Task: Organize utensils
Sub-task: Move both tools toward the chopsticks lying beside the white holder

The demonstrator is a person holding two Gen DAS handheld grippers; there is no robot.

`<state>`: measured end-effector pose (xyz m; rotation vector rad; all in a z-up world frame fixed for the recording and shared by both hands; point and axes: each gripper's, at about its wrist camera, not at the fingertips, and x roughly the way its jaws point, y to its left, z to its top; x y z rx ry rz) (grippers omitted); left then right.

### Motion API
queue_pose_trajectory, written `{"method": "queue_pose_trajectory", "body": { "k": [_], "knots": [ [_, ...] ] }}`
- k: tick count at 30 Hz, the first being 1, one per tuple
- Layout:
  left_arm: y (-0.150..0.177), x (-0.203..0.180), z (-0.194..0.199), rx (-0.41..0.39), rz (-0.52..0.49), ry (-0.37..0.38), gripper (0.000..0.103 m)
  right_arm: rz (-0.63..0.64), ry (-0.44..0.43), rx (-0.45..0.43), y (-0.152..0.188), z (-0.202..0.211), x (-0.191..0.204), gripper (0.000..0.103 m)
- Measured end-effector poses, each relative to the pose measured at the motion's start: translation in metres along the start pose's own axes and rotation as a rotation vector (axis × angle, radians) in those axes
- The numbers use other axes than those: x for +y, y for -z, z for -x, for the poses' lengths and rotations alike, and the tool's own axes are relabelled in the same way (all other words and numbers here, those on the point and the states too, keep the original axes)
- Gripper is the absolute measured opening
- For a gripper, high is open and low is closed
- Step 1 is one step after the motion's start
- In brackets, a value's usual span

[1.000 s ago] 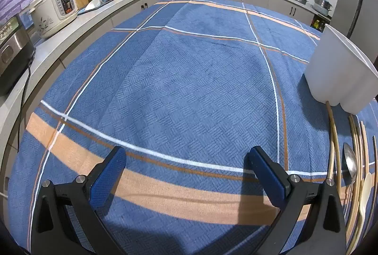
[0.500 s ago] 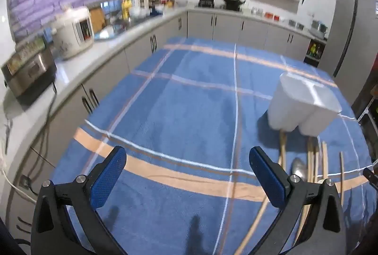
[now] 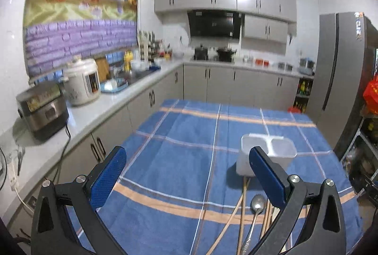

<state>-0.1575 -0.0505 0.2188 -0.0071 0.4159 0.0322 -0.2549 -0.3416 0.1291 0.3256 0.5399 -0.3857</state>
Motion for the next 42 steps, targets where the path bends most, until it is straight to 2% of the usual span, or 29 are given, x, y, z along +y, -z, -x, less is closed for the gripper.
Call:
{"method": "queue_pose_trajectory", "body": {
  "k": [3, 5, 10, 16, 26, 33, 42],
  "knots": [
    [-0.007, -0.001, 0.022, -0.067, -0.004, -0.013, 0.103, 0.005, -0.005, -0.040, -0.003, 0.017, 0.005, 0.101],
    [-0.010, -0.001, 0.027, -0.070, -0.005, -0.008, 0.103, 0.004, -0.011, -0.061, -0.004, 0.023, 0.008, 0.101],
    [-0.002, 0.001, 0.025, 0.027, -0.002, 0.002, 0.103, 0.006, -0.050, -0.067, 0.001, 0.031, 0.015, 0.101],
    [0.012, -0.003, 0.018, 0.105, -0.030, 0.015, 0.103, 0.046, -0.086, -0.024, 0.014, 0.023, 0.030, 0.101],
    [0.024, -0.018, 0.008, 0.163, -0.070, 0.027, 0.103, 0.065, -0.096, 0.024, 0.021, 0.011, 0.026, 0.101],
    [0.034, -0.032, -0.003, 0.215, -0.094, 0.050, 0.103, 0.033, -0.132, 0.101, 0.027, 0.003, 0.016, 0.100],
    [0.042, -0.036, -0.009, 0.247, -0.125, 0.061, 0.103, -0.004, -0.091, 0.115, 0.033, -0.001, 0.008, 0.100]
  ]
}}
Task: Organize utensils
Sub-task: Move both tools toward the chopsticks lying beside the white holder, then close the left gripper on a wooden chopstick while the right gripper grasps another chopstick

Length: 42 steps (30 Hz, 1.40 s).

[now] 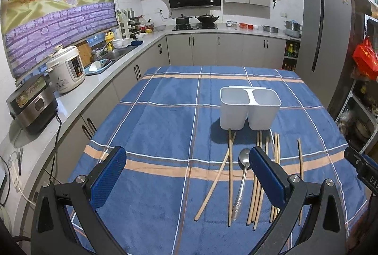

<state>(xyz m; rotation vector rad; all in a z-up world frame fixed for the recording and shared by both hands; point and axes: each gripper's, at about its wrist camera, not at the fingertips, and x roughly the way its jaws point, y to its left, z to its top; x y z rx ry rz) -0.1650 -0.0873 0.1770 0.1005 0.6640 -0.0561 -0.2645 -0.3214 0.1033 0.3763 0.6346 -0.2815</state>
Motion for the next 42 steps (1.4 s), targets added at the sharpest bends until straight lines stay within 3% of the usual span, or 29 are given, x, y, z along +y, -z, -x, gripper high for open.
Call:
{"method": "queue_pose_trajectory", "body": {
  "k": [7, 20, 34, 38, 42],
  "knots": [
    [0.008, 0.009, -0.016, 0.052, 0.008, 0.018, 0.103, 0.021, 0.039, 0.005, 0.008, -0.006, 0.008, 0.100],
    [0.014, 0.026, -0.055, 0.130, 0.040, 0.015, 0.103, 0.048, 0.031, 0.075, 0.009, -0.039, 0.026, 0.100],
    [0.022, 0.023, -0.101, 0.235, 0.031, 0.040, 0.103, 0.035, 0.043, 0.180, 0.017, -0.073, 0.016, 0.100],
    [0.019, 0.028, -0.111, 0.233, 0.048, 0.087, 0.103, 0.042, 0.021, 0.204, 0.018, -0.077, 0.010, 0.100],
    [0.011, 0.033, -0.117, 0.214, 0.044, 0.126, 0.103, 0.058, -0.057, 0.243, 0.021, -0.085, 0.010, 0.094]
  ]
}}
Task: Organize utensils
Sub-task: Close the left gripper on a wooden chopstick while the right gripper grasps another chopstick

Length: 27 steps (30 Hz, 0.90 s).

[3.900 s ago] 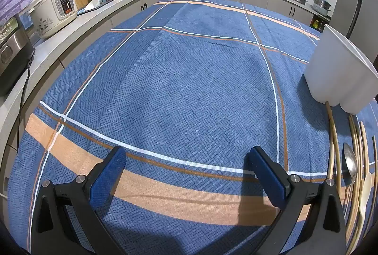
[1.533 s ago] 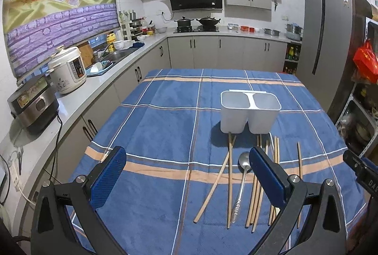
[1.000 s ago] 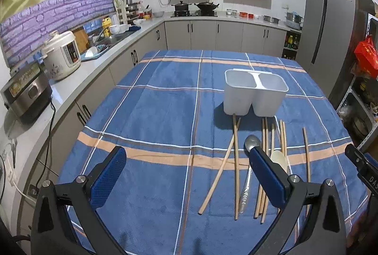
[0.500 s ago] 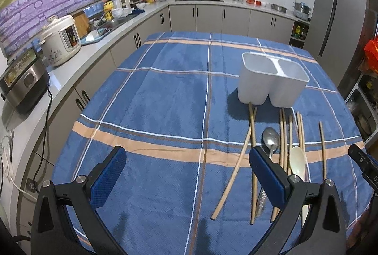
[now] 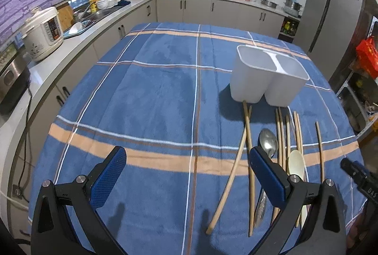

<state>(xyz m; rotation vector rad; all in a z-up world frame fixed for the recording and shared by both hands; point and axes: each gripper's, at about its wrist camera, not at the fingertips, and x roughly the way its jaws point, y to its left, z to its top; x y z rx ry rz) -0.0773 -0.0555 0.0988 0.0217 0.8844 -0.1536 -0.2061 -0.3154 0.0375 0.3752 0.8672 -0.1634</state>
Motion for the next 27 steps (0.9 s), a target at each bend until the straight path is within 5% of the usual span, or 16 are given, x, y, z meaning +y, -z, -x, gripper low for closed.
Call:
{"method": "queue_pose_trajectory", "body": {
  "k": [3, 7, 13, 27],
  "knots": [
    [-0.006, -0.002, -0.004, 0.004, -0.021, 0.044, 0.101, 0.026, -0.044, 0.035, 0.002, -0.009, 0.005, 0.090],
    [-0.011, -0.015, -0.022, 0.069, -0.051, 0.118, 0.081, 0.055, -0.073, 0.085, 0.006, -0.022, 0.012, 0.082],
    [-0.011, -0.033, -0.050, 0.131, -0.092, 0.181, 0.068, 0.049, -0.049, 0.102, 0.004, -0.032, 0.006, 0.079],
    [-0.048, -0.061, -0.132, 0.229, -0.077, 0.288, 0.052, 0.026, 0.041, 0.127, -0.023, -0.062, -0.009, 0.070]
  ]
}}
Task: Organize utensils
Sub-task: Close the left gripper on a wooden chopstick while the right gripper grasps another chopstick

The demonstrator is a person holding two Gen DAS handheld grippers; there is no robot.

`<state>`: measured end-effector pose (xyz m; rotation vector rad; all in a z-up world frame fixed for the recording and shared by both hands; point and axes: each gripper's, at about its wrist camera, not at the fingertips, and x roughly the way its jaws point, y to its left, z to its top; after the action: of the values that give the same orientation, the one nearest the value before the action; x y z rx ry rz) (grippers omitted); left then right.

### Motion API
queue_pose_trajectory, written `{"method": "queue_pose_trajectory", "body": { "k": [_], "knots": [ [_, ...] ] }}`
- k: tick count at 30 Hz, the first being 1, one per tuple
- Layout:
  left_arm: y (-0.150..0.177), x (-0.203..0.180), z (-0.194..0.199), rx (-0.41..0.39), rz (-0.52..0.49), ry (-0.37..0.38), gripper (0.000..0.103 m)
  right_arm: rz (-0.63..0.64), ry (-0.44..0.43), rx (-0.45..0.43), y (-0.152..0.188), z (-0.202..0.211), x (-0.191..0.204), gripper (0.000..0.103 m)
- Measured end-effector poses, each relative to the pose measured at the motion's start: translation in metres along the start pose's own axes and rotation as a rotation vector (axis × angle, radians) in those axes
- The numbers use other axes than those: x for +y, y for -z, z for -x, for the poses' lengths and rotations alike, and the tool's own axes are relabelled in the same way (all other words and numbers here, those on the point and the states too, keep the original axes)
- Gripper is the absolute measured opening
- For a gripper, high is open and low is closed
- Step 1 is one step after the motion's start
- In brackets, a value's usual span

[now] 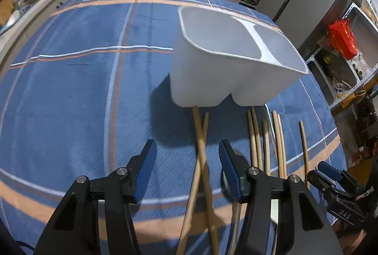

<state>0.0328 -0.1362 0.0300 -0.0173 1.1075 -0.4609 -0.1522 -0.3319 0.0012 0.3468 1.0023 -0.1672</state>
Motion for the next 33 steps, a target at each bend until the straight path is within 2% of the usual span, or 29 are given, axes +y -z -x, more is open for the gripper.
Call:
{"method": "queue_pose_trajectory", "body": {
  "k": [2, 6, 8, 10, 11, 16, 19, 20, 21, 22, 23, 24, 28, 33],
  "knots": [
    [-0.006, -0.001, -0.011, 0.018, 0.011, 0.022, 0.049, -0.006, 0.015, 0.004, -0.005, -0.004, -0.001, 0.068],
    [-0.012, 0.000, -0.024, 0.025, 0.034, 0.042, 0.035, -0.037, 0.032, 0.020, -0.018, -0.013, -0.008, 0.063],
    [-0.017, -0.001, -0.028, 0.041, 0.040, 0.068, 0.024, -0.051, 0.045, 0.024, -0.025, -0.017, -0.009, 0.061],
    [-0.017, -0.001, -0.031, 0.050, 0.049, 0.081, 0.008, -0.051, 0.054, 0.033, -0.031, -0.021, -0.008, 0.060],
    [-0.018, -0.001, -0.033, 0.058, 0.058, 0.090, 0.007, -0.048, 0.061, 0.037, -0.034, -0.023, -0.007, 0.060],
    [-0.020, 0.005, -0.036, 0.059, 0.091, 0.120, 0.006, 0.012, 0.126, 0.056, -0.043, -0.034, 0.007, 0.055],
    [-0.020, 0.010, -0.033, 0.055, 0.100, 0.129, 0.006, 0.043, 0.159, 0.066, -0.051, -0.040, 0.014, 0.048],
    [-0.020, 0.011, -0.032, 0.053, 0.105, 0.135, 0.006, 0.050, 0.167, 0.068, -0.053, -0.042, 0.016, 0.042],
    [-0.020, 0.012, -0.030, 0.049, 0.110, 0.141, 0.006, 0.058, 0.174, 0.070, -0.056, -0.043, 0.017, 0.031],
    [-0.019, 0.013, -0.029, 0.045, 0.113, 0.144, 0.006, 0.061, 0.169, 0.072, -0.058, -0.044, 0.017, 0.025],
    [-0.018, 0.013, -0.026, 0.039, 0.115, 0.150, 0.006, 0.057, 0.151, 0.077, -0.060, -0.045, 0.016, 0.012],
    [-0.016, 0.012, -0.021, 0.034, 0.115, 0.153, 0.006, 0.050, 0.137, 0.081, -0.062, -0.047, 0.017, 0.008],
    [-0.010, 0.007, 0.000, 0.007, 0.112, 0.167, 0.006, -0.003, 0.050, 0.082, -0.062, -0.040, 0.004, 0.008],
    [-0.002, 0.004, 0.026, -0.031, 0.115, 0.181, 0.006, -0.047, -0.004, 0.037, -0.050, -0.017, -0.008, 0.008]
  ]
}}
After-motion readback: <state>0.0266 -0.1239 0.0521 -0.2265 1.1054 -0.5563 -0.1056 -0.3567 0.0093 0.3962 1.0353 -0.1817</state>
